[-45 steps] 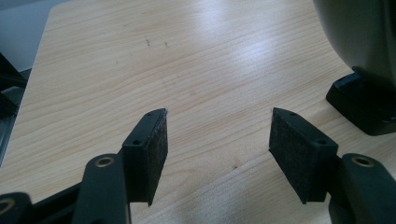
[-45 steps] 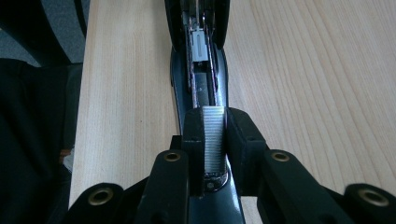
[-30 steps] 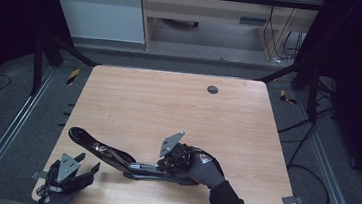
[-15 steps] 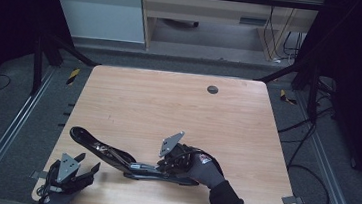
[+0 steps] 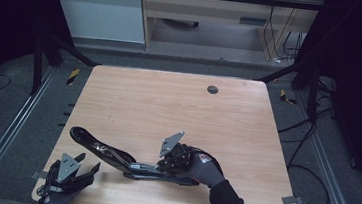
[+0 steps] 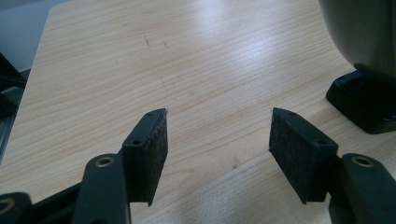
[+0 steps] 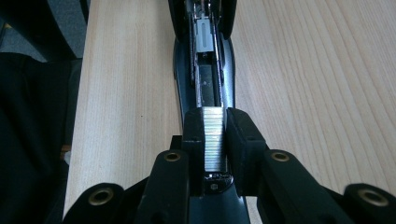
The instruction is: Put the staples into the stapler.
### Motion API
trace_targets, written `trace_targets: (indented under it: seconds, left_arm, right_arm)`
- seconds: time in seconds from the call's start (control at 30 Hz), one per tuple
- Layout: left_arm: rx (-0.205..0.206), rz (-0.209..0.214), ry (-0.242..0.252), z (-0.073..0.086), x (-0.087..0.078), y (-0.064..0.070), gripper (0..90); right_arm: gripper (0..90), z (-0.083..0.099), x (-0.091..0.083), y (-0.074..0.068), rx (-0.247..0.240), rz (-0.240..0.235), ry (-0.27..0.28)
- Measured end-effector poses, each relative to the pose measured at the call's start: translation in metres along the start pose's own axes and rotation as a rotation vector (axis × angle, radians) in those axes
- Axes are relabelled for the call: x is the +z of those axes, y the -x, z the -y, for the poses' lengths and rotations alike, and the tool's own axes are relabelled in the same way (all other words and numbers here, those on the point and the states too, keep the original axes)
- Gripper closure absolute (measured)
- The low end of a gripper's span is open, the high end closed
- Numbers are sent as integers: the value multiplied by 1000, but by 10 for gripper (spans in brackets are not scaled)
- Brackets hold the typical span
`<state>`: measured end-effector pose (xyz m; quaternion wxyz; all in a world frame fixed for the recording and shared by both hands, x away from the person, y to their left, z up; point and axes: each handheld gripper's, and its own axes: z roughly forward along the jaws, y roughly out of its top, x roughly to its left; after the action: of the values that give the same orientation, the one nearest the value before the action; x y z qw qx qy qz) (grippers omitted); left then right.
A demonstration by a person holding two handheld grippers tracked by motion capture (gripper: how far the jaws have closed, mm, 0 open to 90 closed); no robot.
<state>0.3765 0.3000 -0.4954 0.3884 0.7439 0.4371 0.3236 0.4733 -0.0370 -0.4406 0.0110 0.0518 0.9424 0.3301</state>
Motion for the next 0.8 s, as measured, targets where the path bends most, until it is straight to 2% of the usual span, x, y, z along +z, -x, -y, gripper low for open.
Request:
trace_targets:
  seconds: [0.8]
  left_arm:
    - [1, 0, 0, 0, 0, 0, 368]
  right_arm:
    - [778, 1, 0, 1, -13, -3, -5]
